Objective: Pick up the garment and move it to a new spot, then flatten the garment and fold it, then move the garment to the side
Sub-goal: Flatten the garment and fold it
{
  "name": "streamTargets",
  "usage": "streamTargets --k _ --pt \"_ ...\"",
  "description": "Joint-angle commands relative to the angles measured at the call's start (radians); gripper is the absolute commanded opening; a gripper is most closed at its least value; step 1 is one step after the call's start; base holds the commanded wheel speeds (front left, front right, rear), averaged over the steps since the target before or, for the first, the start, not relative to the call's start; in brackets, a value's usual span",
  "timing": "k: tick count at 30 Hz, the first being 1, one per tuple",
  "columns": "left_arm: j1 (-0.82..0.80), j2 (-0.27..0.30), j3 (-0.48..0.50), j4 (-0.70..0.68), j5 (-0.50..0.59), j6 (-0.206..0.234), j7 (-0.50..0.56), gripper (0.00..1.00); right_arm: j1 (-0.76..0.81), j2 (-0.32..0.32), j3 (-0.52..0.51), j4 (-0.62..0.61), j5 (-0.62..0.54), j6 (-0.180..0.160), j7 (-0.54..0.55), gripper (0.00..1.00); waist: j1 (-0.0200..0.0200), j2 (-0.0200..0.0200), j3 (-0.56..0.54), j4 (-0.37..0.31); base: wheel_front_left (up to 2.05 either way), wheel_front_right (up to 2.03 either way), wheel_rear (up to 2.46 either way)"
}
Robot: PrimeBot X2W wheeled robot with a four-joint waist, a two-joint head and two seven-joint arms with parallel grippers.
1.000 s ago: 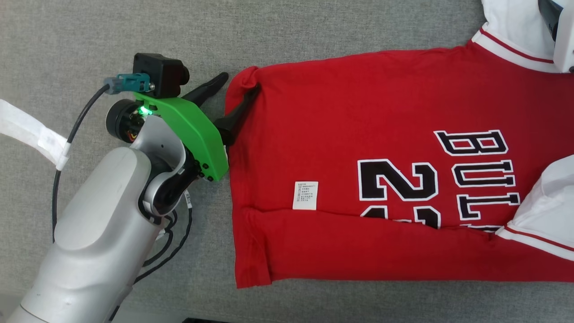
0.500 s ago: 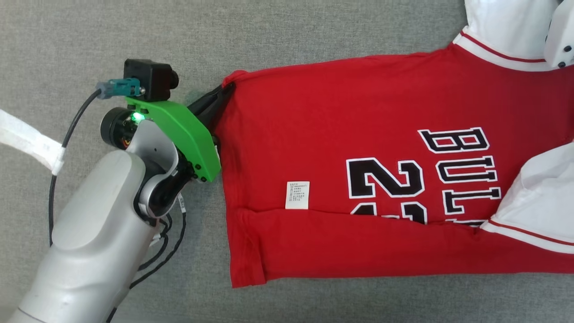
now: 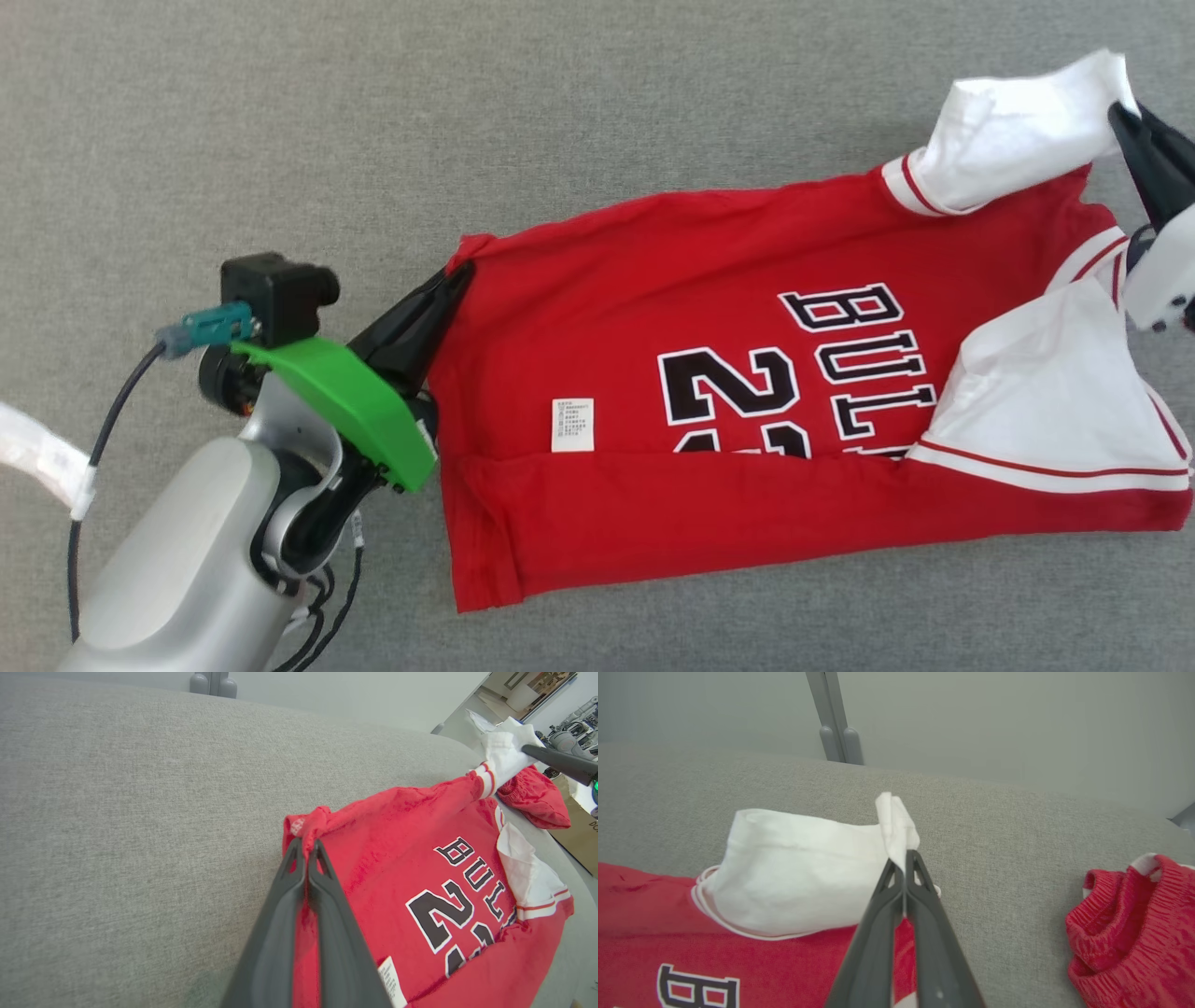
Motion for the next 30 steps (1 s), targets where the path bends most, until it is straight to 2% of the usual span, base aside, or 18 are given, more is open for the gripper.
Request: streamTargets --k 1,8,16,17,18,19,21,25,30 --pt "0.034 0.025 0.007 -0.011 0.005 0.009 -0.010 0.00 0.050 0.014 -0.016 -0.019 0.009 -0.002 -0.012 0.00 0.0000 0.0000 -0.062 -0.058 0.00 0.00 0.00" --pt "0.182 0.076 0.020 -0.097 -0.015 0.051 -0.037 0.00 0.264 0.097 -0.082 -0.107 0.004 -0.002 -0.045 0.00 0.0000 0.0000 -0.103 -0.095 0.00 0.00 0.00" --pt "0.297 0.096 0.037 -0.160 -0.031 0.089 -0.073 0.00 0.369 0.167 -0.083 -0.094 -0.019 -0.002 -0.059 0.00 0.0000 0.0000 -0.118 -0.112 0.00 0.00 0.00" --pt "0.307 0.099 0.034 -0.157 -0.025 0.096 -0.075 0.00 0.375 0.171 -0.080 -0.089 -0.024 -0.002 -0.057 0.06 0.0000 0.0000 -0.119 -0.113 0.00 0.00 0.00" --pt "0.321 0.101 0.028 -0.153 -0.017 0.103 -0.077 0.01 0.379 0.173 -0.073 -0.085 -0.031 -0.002 -0.054 0.47 0.0000 0.0000 -0.120 -0.115 0.00 0.00 0.00" --pt "0.333 0.100 0.022 -0.151 -0.013 0.106 -0.079 0.24 0.380 0.175 -0.068 -0.082 -0.032 -0.002 -0.054 1.00 0.0000 0.0000 -0.121 -0.116 0.00 0.00 0.00" --pt "0.371 0.110 -0.006 -0.132 0.001 0.118 -0.061 1.00 0.393 0.173 -0.064 -0.072 -0.032 -0.002 -0.043 1.00 0.0000 0.0000 -0.125 -0.117 0.00 0.00 0.00" --pt "0.449 0.130 -0.070 -0.079 0.017 0.155 0.010 1.00 0.407 0.146 -0.060 -0.073 -0.018 -0.002 -0.009 1.00 0.0000 0.0000 -0.134 -0.118 0.00 0.00 0.00" --pt "0.527 0.118 -0.026 -0.090 -0.006 0.224 -0.053 1.00 0.395 0.131 -0.117 -0.120 -0.007 -0.001 0.022 1.00 0.0000 0.0000 -0.134 -0.113 0.00 0.00 0.00"
